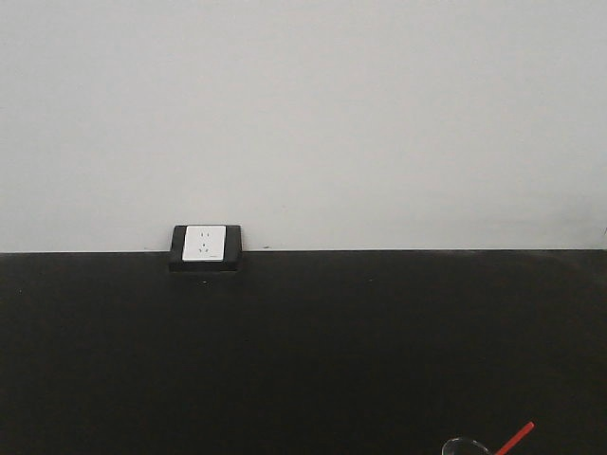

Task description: Grab beaker from right and move to left

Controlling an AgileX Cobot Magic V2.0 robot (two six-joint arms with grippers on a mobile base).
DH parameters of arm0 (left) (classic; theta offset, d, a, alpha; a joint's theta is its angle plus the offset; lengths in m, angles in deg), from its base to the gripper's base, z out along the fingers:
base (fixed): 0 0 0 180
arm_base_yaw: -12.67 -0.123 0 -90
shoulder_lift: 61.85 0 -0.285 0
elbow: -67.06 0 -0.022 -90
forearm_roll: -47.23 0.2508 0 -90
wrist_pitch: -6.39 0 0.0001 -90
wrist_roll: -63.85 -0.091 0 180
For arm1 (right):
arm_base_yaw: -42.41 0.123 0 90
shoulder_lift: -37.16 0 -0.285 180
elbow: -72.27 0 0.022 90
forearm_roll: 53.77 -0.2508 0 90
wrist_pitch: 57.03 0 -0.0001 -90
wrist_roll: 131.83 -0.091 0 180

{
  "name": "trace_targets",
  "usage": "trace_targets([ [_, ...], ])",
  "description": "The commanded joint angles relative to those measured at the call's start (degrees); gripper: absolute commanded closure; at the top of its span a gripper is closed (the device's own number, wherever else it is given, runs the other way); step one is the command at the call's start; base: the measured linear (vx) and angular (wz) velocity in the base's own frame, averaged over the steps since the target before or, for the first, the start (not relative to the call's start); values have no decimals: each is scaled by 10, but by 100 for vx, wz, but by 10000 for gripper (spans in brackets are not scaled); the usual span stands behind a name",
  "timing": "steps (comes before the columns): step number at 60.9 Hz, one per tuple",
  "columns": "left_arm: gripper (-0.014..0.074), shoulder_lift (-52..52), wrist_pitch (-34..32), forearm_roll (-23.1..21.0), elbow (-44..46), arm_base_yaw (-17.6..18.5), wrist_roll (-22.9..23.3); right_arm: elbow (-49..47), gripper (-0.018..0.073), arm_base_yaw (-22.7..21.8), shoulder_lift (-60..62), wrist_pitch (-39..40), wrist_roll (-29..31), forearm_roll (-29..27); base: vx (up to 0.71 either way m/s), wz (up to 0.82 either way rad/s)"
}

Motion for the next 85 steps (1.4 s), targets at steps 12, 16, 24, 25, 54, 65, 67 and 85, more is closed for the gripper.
trace_targets([
  [12,603,4,-44,0,-11,4,1,-22,-57,-2,1,47,3,5,0,0],
  [16,603,4,-44,0,-11,4,1,-22,-117,-2,1,48,3,5,0,0],
  [24,603,4,-44,0,-11,4,1,-22,-168,-2,1,50,2,5,0,0],
  [25,603,4,-44,0,-11,4,1,-22,-167,-2,1,50,2,3,0,0],
  [54,603,4,-44,0,-11,4,1,103,-66,-2,-101,325,-127,187,0,0],
  [65,603,4,-44,0,-11,4,1,186,-12,-2,-197,431,-190,303,0,0],
  [67,603,4,-44,0,-11,4,1,195,-6,-2,-220,448,-190,311,0,0],
  [85,603,4,-44,0,-11,4,1,234,4,-2,-408,608,-188,326,0,0],
])
